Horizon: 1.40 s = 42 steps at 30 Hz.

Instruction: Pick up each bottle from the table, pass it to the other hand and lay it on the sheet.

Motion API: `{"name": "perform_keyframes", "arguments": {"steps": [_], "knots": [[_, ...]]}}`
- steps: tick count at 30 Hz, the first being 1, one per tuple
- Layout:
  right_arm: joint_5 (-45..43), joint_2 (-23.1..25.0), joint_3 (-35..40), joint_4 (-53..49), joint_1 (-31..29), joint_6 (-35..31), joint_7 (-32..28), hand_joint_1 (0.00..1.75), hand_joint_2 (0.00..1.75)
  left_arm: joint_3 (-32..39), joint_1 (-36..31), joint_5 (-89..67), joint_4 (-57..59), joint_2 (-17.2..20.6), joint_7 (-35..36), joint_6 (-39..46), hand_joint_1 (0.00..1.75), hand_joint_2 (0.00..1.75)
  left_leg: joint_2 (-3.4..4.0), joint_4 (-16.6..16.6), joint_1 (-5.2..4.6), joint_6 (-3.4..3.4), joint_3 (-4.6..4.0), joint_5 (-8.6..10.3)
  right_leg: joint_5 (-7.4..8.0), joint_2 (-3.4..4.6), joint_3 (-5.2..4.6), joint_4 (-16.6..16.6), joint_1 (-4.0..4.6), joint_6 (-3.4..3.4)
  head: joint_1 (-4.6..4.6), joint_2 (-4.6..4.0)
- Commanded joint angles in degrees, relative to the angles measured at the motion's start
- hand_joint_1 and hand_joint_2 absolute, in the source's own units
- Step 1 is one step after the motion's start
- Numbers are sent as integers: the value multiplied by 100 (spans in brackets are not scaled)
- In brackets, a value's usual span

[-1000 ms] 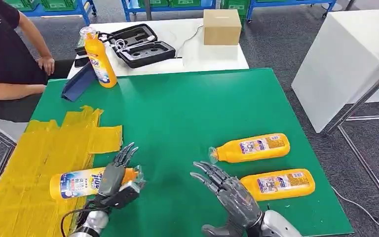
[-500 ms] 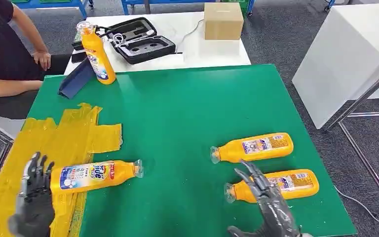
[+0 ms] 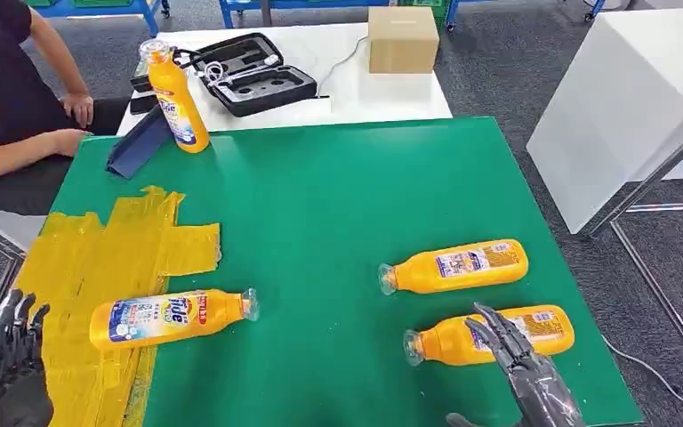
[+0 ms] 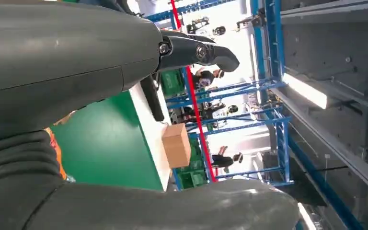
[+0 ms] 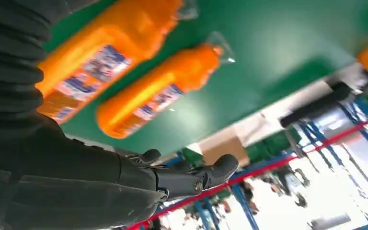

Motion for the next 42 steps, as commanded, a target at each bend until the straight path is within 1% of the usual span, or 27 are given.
{"name": "perform_keyframes", "arguments": {"steps": [1,3,4,5,6,8,11,13,14,16,18,19,21,24,26,29,31,32,34,38,42], "knots": [[33,1418,-2750,-42,298,1710,-820,0,175,-451,84,-22,57,128,-47,187,0,0,-9,2,5,-4,-2,-4,-6,-20,21,-8,6,-2,-2,0],[398,2042,-3821,-65,-46,2635,-1503,0,175,-574,87,-86,85,201,-96,326,0,0,-23,5,10,-6,5,-4,-9,-36,23,-11,10,-3,-2,0],[881,2420,-4502,-2,-474,3124,-1975,0,175,-652,77,11,132,272,-70,311,0,0,-21,5,6,-4,1,-1,-5,-30,-15,-6,6,0,0,0],[1112,2567,-4898,111,-801,3454,-2252,0,175,-696,56,-5,163,315,-75,354,0,0,-12,1,2,-1,-4,0,0,-18,-27,-5,2,1,-2,0],[1208,2543,-5108,256,-1028,3655,-2252,0,175,-758,26,8,207,369,-71,350,0,0,-9,4,12,-5,-5,1,4,-21,-22,-12,12,-2,-2,0],[1476,2355,-5434,757,-1447,3728,-2252,0,175,-875,-42,4,289,458,-83,407,0,0,3,-4,6,-1,2,0,6,-5,-20,-13,6,1,-2,0],[1632,2057,-5649,1377,-1745,3885,-2252,0,175,-1047,-118,26,415,597,-101,498,0,0,-1,-5,19,-2,8,4,14,-15,-3,-31,20,0,-2,0],[1718,1954,-5663,1564,-1742,3834,-2252,0,175,-1106,-131,38,454,654,-124,556,0,0,-6,-5,24,-3,11,4,14,-23,5,-37,24,1,0,0],[1735,1920,-5629,1591,-1717,3833,-2252,0,175,-1131,-125,61,462,676,-143,552,0,0,-5,-5,9,-1,18,1,5,-16,-1,-21,9,1,-2,0],[1856,1884,-5568,1644,-1727,3833,-2252,0,175,-1160,-132,66,462,713,-163,569,0,0,-6,-3,7,-2,22,-2,3,-15,6,-21,7,0,0,0],[2040,1862,-5441,1721,-1775,3719,-2252,0,175,-1182,-152,104,485,734,-146,551,0,0,4,-1,16,-6,19,-6,5,-8,8,-27,16,-3,0,0],[2108,1856,-5349,1785,-1823,3667,-2252,0,175,-1205,-162,95,500,745,-137,570,0,0,10,-1,3,-2,12,-3,5,2,18,-14,3,0,-2,0],[2179,1846,-5237,1856,-1876,3574,-2252,0,175,-1212,-167,122,514,749,-129,573,0,0,16,0,13,-5,16,-6,7,1,47,-23,13,-1,-2,0],[2272,1794,-5038,1990,-1939,3501,-2241,0,175,-1218,-164,102,515,759,-148,584,0,0,15,0,10,-3,19,-4,8,2,48,-21,11,0,-2,0],[2334,1714,-4778,2170,-1975,3341,-2175,0,175,-1215,-194,145,545,777,-143,553,0,0,20,2,15,-4,15,-3,12,6,44,-22,17,0,0,0],[2268,1570,-4259,2348,-1936,3027,-1935,0,175,-1233,-227,155,581,787,-121,539,0,0,22,0,14,-2,14,-1,14,10,34,-21,15,1,0,0],[2194,1523,-4123,2371,-1907,2939,-1810,0,175,-1243,-230,152,586,789,-123,548,0,0,19,1,8,1,14,-3,9,10,41,-14,9,3,0,0],[2194,1523,-4123,2371,-1907,2939,-1810,0,175,-1243,-230,152,586,789,-123,548,0,0,26,3,14,-2,12,-3,12,13,43,-18,15,1,0,0],[2134,1487,-4105,2350,-1861,2928,-1776,0,175,-1246,-226,151,582,788,-124,551,0,0,11,2,4,1,13,-2,6,3,41,-11,5,3,-2,0],[2120,1447,-4034,2336,-1837,2923,-1776,0,175,-1251,-225,155,584,794,-120,542,0,0,10,3,10,-2,12,-2,7,-1,43,-16,11,1,-2,0],[1894,1124,-3289,2457,-1785,2571,-1326,0,175,-1264,-232,141,577,804,-119,564,0,0,18,3,7,-1,13,-3,8,8,41,-13,8,1,-2,0]]}}
